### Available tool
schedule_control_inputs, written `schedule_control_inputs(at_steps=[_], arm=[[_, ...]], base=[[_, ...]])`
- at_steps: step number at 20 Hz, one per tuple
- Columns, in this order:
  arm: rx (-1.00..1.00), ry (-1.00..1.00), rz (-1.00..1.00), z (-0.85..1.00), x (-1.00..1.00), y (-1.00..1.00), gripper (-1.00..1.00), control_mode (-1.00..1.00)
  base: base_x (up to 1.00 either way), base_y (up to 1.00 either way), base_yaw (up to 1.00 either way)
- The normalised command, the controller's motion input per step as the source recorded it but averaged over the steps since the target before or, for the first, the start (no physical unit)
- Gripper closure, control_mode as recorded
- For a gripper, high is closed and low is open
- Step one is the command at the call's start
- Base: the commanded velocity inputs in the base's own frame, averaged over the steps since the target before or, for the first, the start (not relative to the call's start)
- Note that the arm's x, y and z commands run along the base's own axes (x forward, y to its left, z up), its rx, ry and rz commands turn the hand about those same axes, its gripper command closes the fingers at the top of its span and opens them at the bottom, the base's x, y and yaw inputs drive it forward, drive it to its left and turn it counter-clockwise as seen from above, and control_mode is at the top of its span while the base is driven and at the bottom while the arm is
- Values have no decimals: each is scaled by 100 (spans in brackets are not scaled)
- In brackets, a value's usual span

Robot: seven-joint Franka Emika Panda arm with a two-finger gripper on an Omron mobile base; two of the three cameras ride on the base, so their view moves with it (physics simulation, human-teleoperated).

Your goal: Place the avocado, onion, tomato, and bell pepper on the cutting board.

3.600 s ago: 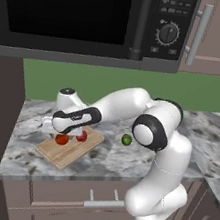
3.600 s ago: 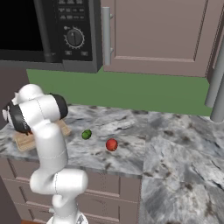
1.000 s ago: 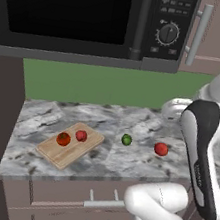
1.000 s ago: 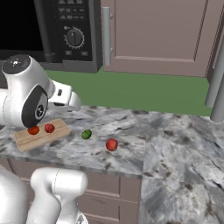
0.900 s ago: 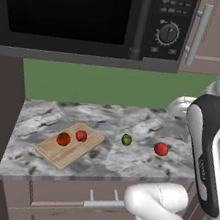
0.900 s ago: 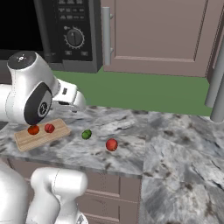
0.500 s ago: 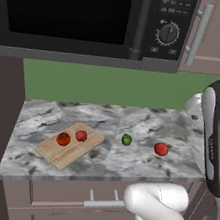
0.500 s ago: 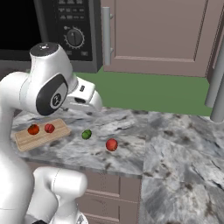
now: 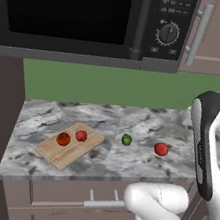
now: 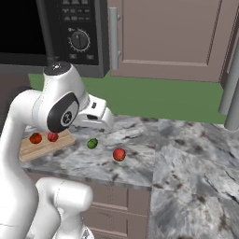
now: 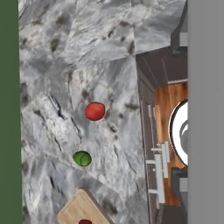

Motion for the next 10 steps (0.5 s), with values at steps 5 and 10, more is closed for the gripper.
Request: schedule_control_inputs(at_steps=[5, 10], arm=[[-4, 0, 0, -3, 38, 0, -100, -100], [0, 0, 0, 0, 47, 0, -100, -100]], base=[[0, 0, 0], [0, 0, 0]])
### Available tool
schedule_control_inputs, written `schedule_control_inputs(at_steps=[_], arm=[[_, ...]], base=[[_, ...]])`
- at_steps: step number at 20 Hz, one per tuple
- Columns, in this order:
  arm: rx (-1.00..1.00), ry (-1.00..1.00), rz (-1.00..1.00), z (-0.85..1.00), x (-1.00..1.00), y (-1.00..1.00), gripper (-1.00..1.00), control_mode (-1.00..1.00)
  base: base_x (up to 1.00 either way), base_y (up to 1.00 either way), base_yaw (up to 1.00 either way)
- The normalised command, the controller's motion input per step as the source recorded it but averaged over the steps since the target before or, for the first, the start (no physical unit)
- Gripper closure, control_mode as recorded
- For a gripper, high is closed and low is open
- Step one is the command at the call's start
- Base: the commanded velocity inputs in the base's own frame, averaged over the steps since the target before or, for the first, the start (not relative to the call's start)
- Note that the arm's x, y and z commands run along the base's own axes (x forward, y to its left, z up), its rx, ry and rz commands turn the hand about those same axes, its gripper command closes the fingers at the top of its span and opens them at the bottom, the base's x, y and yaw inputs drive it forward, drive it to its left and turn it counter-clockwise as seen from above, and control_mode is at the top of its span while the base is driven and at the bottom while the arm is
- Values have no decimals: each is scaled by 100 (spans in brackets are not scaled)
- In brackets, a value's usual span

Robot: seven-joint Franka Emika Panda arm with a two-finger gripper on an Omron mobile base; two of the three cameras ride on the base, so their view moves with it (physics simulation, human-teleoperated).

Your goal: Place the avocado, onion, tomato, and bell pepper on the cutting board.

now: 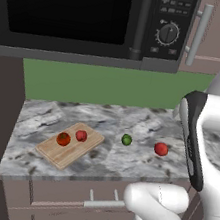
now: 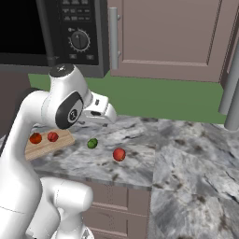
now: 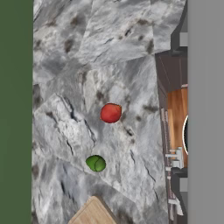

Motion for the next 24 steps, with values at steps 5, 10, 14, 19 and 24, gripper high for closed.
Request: schedule_control_inputs(at_steps=[5, 10, 14, 19, 24], arm=[[0, 1, 3, -13, 49, -2, -100, -100], [0, 3, 2, -34, 42, -2, -100, -100], [0, 2, 2, -35, 31, -4, -100, -100], [0, 0, 0, -23, 15, -3, -100, -100], [0, 2, 0, -26, 19, -2, -100, -100]], base=[[0, 0, 0], [0, 0, 0], [0, 0, 0], [0, 0, 0], [0, 0, 0]])
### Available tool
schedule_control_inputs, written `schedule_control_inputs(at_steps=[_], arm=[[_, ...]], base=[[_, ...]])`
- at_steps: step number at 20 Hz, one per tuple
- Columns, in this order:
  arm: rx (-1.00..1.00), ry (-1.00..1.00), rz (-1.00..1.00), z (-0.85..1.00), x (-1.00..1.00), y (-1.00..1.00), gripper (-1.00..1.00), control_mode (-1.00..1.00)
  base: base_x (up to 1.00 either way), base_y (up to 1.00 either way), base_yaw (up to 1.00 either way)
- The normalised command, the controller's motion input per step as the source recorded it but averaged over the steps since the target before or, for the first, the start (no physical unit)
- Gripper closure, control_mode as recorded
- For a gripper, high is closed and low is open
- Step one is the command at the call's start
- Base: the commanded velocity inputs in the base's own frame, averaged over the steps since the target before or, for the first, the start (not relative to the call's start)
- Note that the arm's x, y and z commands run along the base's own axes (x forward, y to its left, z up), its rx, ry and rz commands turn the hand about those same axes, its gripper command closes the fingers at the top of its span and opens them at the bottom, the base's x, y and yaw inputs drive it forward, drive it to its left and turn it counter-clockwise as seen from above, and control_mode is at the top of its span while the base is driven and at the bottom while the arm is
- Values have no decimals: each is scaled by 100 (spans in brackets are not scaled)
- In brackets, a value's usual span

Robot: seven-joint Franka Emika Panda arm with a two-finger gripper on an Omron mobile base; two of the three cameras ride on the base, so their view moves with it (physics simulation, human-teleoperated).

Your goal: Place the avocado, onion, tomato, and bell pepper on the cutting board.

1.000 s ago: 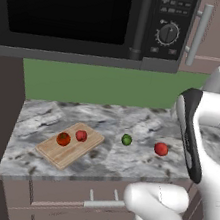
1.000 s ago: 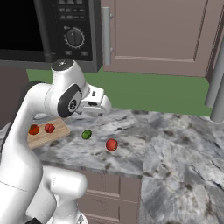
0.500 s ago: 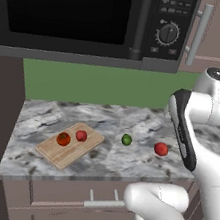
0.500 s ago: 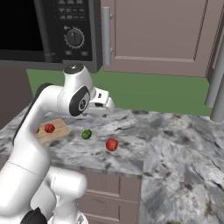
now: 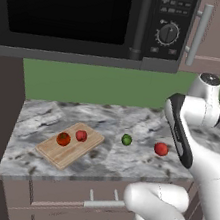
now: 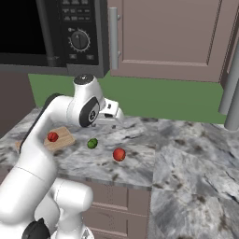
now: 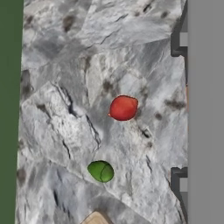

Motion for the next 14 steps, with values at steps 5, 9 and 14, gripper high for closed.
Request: schedule_control_inputs(at_steps=[5, 9, 14], arm=[[0, 5, 0, -30, 18, -5, -100, -100], [0, 4, 0, -29, 13, -11, -100, -100], [0, 4, 0, -33, 16, -12, -100, -100]], base=[[0, 0, 0], [0, 0, 0], [0, 0, 0]])
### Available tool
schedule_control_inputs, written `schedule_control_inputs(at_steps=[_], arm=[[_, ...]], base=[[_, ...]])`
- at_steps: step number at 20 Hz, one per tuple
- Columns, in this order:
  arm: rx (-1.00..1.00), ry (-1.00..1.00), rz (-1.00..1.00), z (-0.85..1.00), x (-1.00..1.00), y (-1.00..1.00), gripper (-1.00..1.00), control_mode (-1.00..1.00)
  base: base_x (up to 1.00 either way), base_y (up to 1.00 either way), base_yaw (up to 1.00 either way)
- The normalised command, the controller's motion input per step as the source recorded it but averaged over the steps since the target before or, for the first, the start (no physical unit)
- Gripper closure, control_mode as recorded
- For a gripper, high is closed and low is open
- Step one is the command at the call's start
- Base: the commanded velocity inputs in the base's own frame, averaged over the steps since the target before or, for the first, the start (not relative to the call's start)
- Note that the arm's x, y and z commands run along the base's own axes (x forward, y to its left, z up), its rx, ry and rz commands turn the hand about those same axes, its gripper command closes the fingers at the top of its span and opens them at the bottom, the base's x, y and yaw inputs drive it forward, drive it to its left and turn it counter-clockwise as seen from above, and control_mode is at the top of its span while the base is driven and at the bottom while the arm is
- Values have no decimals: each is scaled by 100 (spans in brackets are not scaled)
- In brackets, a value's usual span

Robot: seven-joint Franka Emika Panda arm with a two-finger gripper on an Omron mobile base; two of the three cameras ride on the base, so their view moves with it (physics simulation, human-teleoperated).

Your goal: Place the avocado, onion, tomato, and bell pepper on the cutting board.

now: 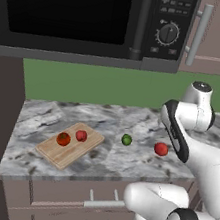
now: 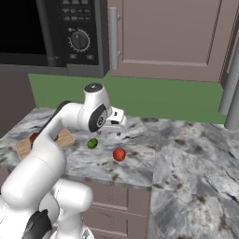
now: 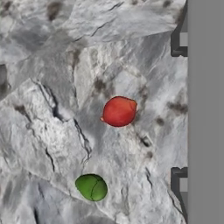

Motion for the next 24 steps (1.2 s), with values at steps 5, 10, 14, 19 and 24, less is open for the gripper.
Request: schedule_control_inputs(at_steps=[5, 10, 14, 19, 24], arm=[[0, 3, 0, -31, 17, -4, -100, -100], [0, 3, 0, -28, 18, -1, -100, -100], [0, 4, 0, -28, 14, -2, -100, -100], [0, 5, 0, -31, 3, 0, -100, -100], [0, 5, 0, -32, 12, 0, -100, -100]], base=[[0, 0, 0], [0, 0, 0], [0, 0, 0], [0, 0, 0], [0, 0, 0]])
